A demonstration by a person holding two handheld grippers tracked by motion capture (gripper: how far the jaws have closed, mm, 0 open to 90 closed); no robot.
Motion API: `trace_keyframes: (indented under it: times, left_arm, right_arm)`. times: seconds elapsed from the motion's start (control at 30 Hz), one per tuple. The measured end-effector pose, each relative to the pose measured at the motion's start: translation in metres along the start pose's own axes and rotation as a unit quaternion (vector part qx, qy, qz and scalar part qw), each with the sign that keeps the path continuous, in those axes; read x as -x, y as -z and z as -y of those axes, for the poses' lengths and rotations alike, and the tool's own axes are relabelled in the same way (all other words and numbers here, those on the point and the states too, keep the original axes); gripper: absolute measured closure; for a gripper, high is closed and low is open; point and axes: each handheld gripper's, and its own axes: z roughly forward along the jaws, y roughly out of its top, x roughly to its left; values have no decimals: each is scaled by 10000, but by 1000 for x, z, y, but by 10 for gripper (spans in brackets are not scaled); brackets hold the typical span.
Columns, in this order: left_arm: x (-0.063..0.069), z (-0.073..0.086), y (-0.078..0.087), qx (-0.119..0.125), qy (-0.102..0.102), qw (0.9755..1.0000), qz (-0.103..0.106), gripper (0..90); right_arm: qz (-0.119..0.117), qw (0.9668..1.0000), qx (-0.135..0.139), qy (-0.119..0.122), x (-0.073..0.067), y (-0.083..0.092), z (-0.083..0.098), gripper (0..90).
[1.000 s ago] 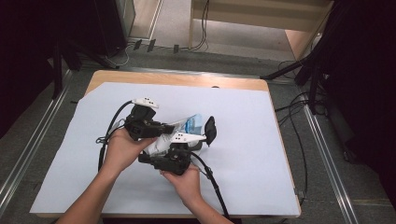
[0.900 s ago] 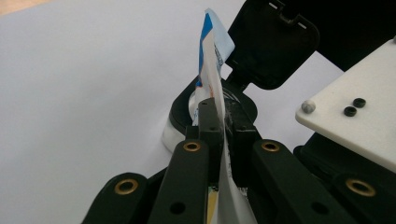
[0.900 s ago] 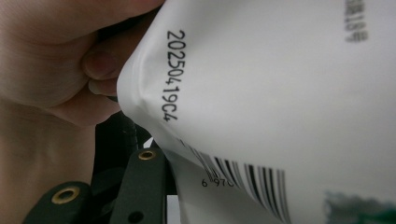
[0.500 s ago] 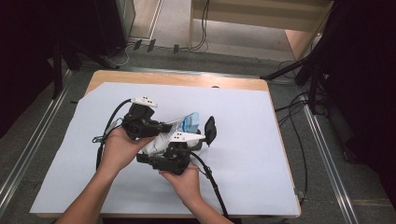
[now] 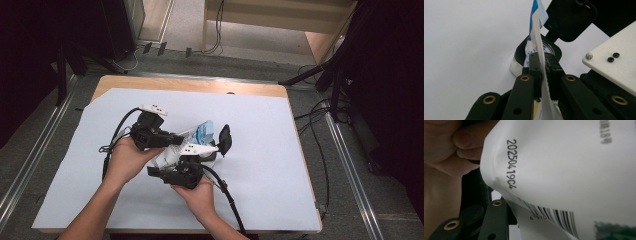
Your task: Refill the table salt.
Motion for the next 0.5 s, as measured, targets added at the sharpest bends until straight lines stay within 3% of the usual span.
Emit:
trace_keyframes:
  times: [0.23,0.5]
  left_arm:
    - [-5,2,1,-34,-2,9999,152,843]
    - [-8,4,1,-101,-49,9996,265,835]
  right_arm:
    - [83,9999,-62,9,2,-3,5,592]
    - [205,9995,-134,186,3,-5,8,594]
